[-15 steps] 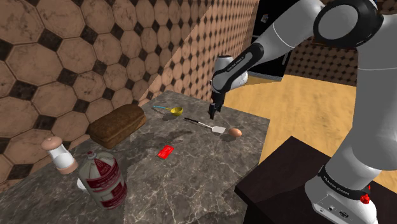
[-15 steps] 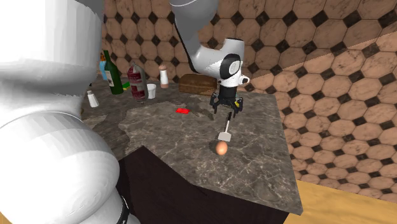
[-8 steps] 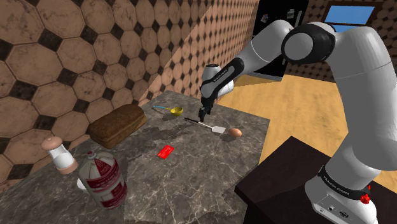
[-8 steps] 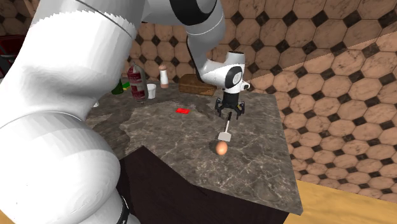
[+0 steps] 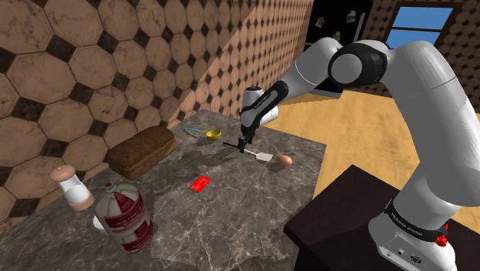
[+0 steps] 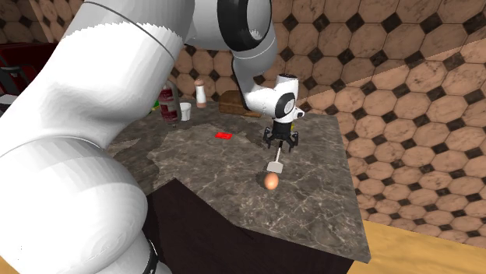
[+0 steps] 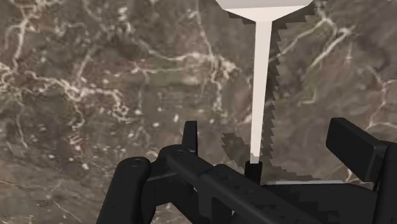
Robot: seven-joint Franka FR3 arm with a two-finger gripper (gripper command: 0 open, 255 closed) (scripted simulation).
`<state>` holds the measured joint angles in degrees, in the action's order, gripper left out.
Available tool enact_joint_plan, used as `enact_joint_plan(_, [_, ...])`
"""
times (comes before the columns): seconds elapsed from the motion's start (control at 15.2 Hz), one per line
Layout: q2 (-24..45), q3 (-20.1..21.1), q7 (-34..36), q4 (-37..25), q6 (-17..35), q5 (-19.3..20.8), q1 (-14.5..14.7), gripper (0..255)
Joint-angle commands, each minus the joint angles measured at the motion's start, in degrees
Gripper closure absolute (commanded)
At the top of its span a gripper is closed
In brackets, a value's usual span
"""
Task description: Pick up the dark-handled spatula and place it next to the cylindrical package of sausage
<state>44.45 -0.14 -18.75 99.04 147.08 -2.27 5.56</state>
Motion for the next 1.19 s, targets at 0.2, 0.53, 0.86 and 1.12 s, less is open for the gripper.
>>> enact_joint_plan(0.2, [0.7, 0.0, 0.0, -0.3, 0.4, 0.0, 0.0, 0])
enact_joint_plan(0.53, [0.7, 0.0, 0.0, -0.3, 0.4, 0.0, 0.0, 255])
enact_joint_plan(0.86, [0.7, 0.0, 0.0, -0.3, 0.4, 0.0, 0.0, 255])
enact_joint_plan(1.12, [0.0, 0.0, 0.0, -0.1, 0.0, 0.0, 0.0, 255])
